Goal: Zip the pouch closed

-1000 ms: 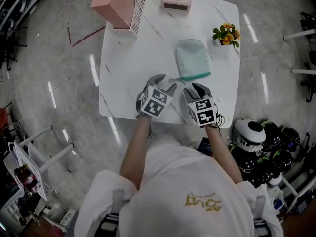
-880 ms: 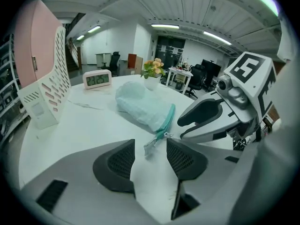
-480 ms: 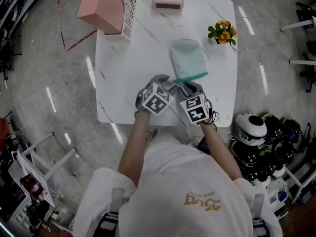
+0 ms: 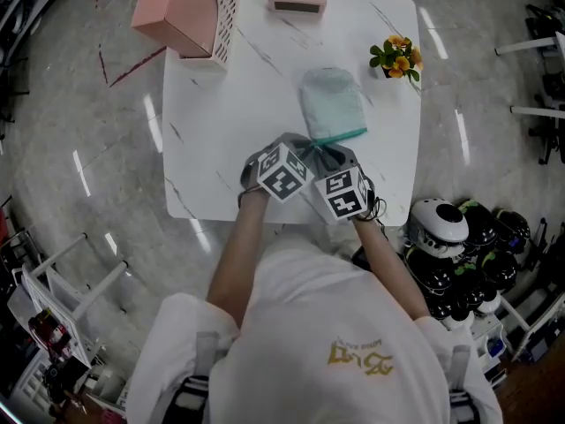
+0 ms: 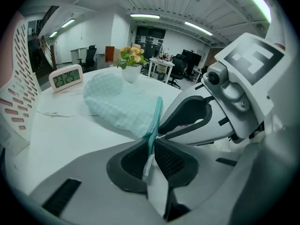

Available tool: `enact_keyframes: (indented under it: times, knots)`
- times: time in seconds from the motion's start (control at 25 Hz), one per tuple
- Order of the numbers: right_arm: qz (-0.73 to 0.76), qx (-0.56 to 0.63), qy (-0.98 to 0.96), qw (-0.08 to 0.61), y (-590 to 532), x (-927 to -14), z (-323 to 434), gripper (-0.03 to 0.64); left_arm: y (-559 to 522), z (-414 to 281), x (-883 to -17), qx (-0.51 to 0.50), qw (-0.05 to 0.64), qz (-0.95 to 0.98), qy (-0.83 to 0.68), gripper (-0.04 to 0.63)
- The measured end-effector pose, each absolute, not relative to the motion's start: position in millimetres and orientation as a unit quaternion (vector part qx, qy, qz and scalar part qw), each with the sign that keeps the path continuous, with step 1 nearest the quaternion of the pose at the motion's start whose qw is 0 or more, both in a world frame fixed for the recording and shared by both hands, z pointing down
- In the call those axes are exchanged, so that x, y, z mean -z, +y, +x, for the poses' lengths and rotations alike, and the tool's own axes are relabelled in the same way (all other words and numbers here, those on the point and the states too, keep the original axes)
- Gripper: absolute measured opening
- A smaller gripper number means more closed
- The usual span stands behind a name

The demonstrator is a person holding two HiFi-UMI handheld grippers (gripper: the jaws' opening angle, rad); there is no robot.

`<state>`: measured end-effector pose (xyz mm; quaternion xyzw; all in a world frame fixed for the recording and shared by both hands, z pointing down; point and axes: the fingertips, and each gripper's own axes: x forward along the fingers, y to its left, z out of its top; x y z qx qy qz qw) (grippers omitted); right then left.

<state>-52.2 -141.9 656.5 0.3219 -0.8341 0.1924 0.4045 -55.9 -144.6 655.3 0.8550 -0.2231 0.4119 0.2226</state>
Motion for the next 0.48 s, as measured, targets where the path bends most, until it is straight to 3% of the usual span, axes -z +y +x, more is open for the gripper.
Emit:
enact_keyframes:
  times: [0.08, 0.16, 0.48]
  knots:
    - [0.316, -0.193, -0.836, 0.404, -142.8, -657.5, -53.3, 0.074, -143.0, -55.9, -658.2, -0.418, 0.222, 0.854, -0.218, 0.052]
    - [0.307, -0.186, -0.84, 0.407, -141.9, -656.3, -56.2, 0.023, -141.8, -56.4, -659.7, -0.423, 0.219, 0.853, -0.215, 0.041]
    - [0.303, -0.166, -0.841, 0.418, -139.2, -656.0, -56.6, 0.017, -140.2, -56.1, -660.3, -0.43, 0.217, 0.85, -0.214, 0.037]
